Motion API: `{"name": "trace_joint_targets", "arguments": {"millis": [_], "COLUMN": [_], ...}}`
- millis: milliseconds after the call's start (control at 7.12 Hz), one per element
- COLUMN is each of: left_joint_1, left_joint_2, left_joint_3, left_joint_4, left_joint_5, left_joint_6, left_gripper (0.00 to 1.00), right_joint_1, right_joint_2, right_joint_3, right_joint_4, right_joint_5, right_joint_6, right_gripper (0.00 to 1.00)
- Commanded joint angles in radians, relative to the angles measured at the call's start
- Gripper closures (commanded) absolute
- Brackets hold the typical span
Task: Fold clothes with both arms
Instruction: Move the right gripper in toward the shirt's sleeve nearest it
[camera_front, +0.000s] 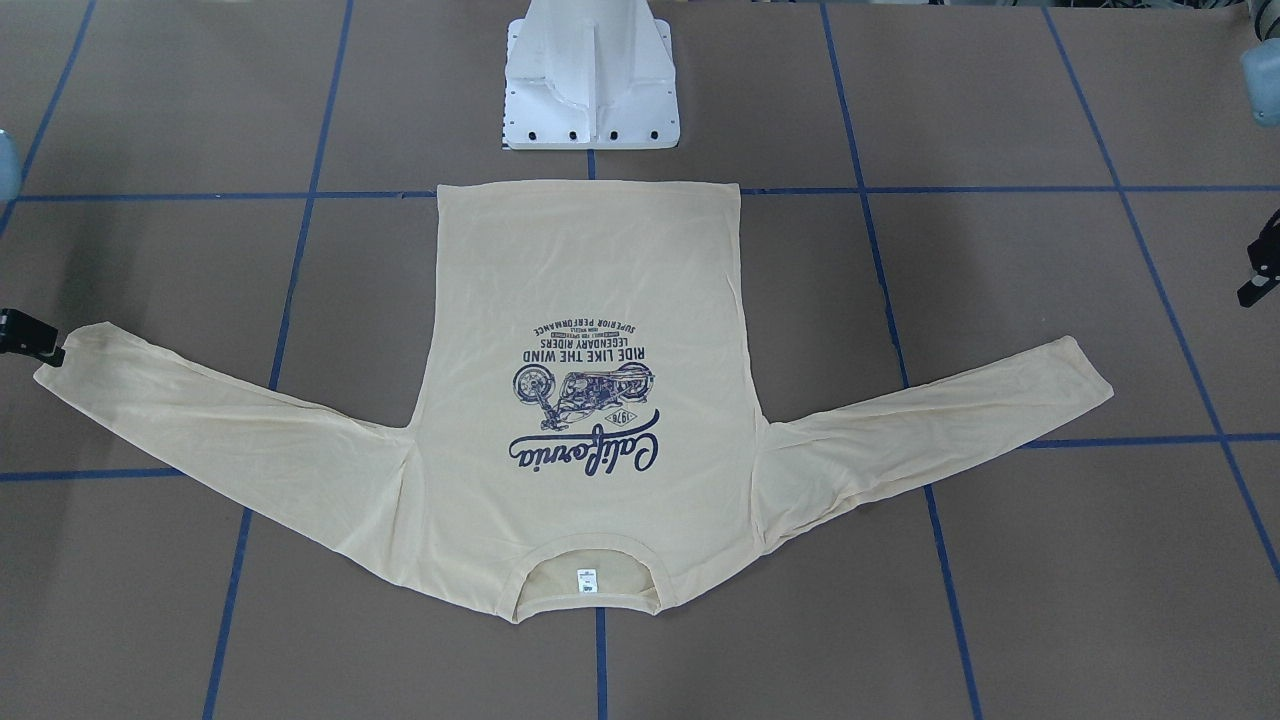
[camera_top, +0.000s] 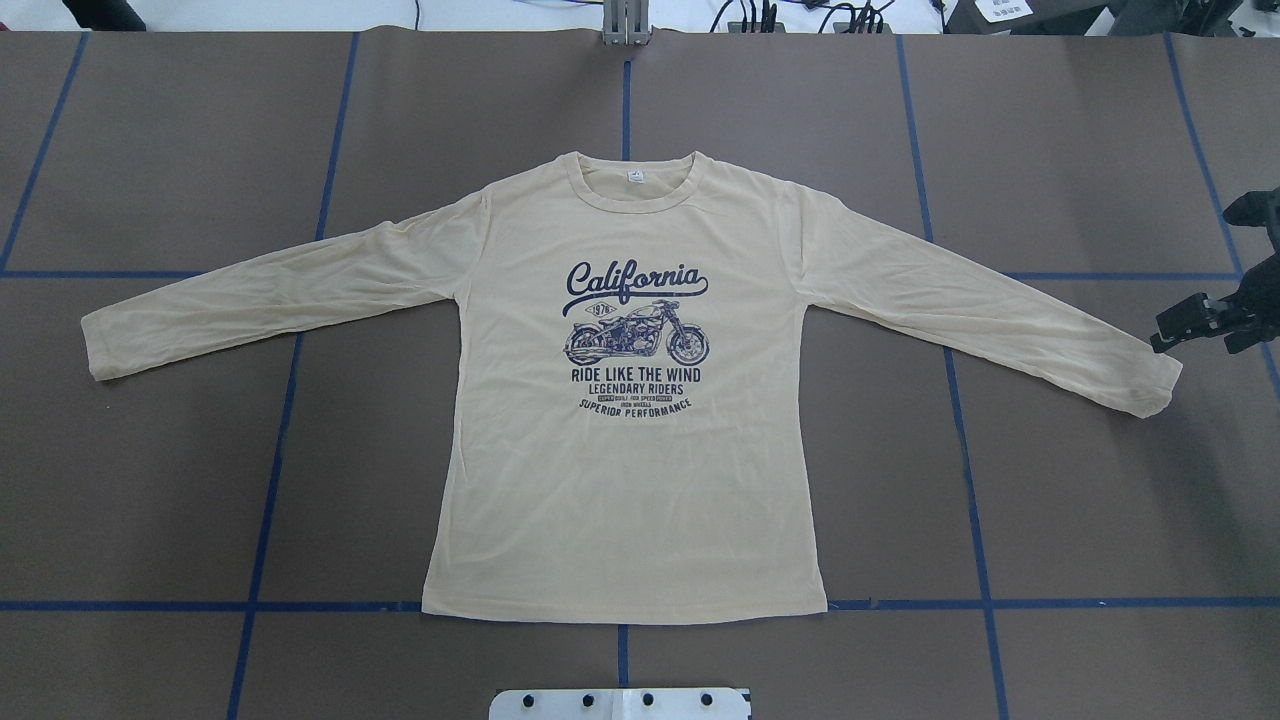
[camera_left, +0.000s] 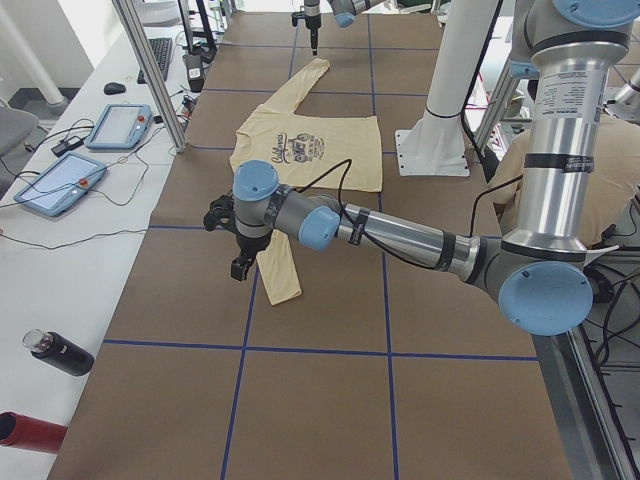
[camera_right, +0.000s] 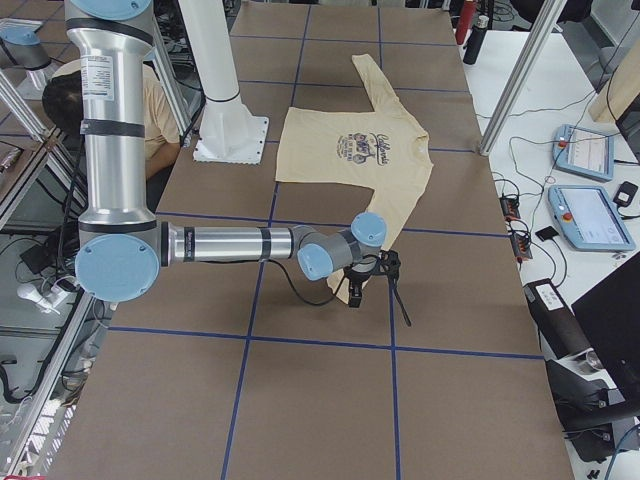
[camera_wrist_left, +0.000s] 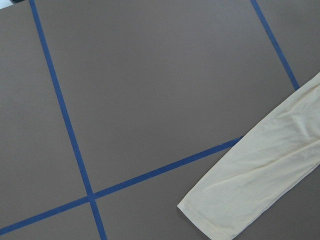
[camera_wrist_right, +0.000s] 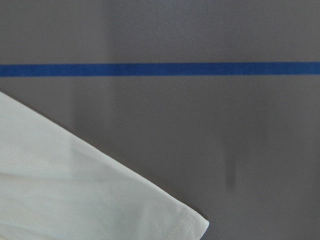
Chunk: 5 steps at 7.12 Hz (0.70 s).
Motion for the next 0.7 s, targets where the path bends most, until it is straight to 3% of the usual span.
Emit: {"name": "trace_joint_targets", "arguments": {"millis": [0, 562], "left_joint_1": [0.0, 0.0], "left_joint_2": [-0.001, -0.001], "left_joint_3": [-0.002, -0.009], "left_joint_4": [0.0, 0.0], "left_joint_5": [0.0, 0.001], "left_joint_6": [0.0, 0.0], "left_gripper": [0.01, 0.01], "right_joint_1": [-0.012, -0.027], "right_joint_2": [0.001, 0.0], "right_joint_3": [-0.045, -0.076], "right_joint_4": [0.084, 0.087], "right_joint_5": [-0.006, -0.001], "right_joint_6": [0.12, 0.132], "right_gripper": [0.04, 0.04]}}
